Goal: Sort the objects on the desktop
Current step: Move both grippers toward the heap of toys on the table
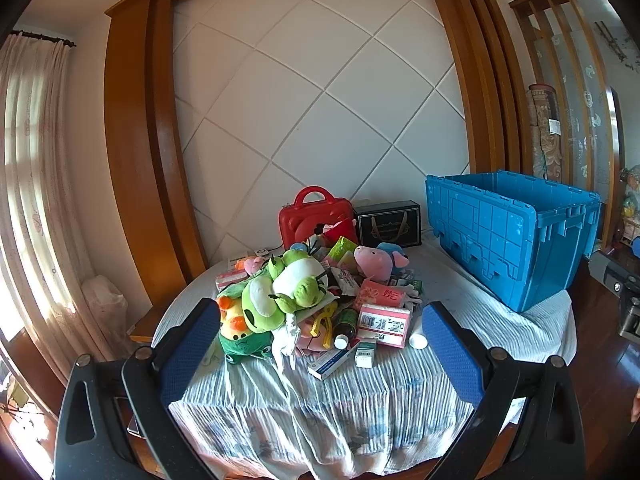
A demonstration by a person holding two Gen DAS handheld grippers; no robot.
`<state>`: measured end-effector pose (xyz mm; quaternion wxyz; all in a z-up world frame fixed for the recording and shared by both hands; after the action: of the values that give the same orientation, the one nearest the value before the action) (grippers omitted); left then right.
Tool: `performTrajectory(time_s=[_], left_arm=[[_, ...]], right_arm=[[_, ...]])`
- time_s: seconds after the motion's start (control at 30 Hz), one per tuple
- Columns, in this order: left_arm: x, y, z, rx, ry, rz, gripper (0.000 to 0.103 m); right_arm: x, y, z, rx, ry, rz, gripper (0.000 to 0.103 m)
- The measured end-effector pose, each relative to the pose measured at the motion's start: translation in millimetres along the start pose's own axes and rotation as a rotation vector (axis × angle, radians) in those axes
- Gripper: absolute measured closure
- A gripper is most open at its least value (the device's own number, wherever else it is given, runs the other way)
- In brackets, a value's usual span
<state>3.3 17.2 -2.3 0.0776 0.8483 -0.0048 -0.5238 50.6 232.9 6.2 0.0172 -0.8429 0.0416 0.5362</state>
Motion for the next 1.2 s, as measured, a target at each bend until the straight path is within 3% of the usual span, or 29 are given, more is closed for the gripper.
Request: performTrajectory(time_s=[0.3, 0.6, 0.87, 1.2], left_arm=[[5, -20, -2, -0.029, 0.017, -0.016, 0.001], [14, -38, -1, -0.036, 0.033, -0.021, 0.001], [15, -29, 27, -0.053, 0.069, -0.03, 0.001], [18, 17, 108, -0.04, 0.128, -0.041, 0.001]], right_arm=[[8, -29, -3, -0.042, -0.009, 0.034, 0.0], [22, -45, 11, -0.211, 0.094, 0.047, 0.0], [25, -10, 29, -0.111, 0.048, -0.114, 0.0], [13, 44, 104, -0.246, 0.164, -0.135, 0.0]])
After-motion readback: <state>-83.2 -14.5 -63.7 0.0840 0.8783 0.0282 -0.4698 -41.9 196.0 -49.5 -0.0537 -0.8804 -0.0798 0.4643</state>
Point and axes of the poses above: each gripper's, at about its wrist camera, not at the fingertips, and z roughly the way its jaws point, y to its left, x to its underside, the point moved 1 cm from there along z, roughly the way its jaws point, and after that the axes turned 8 degrees about y, right-handed, at the moved point
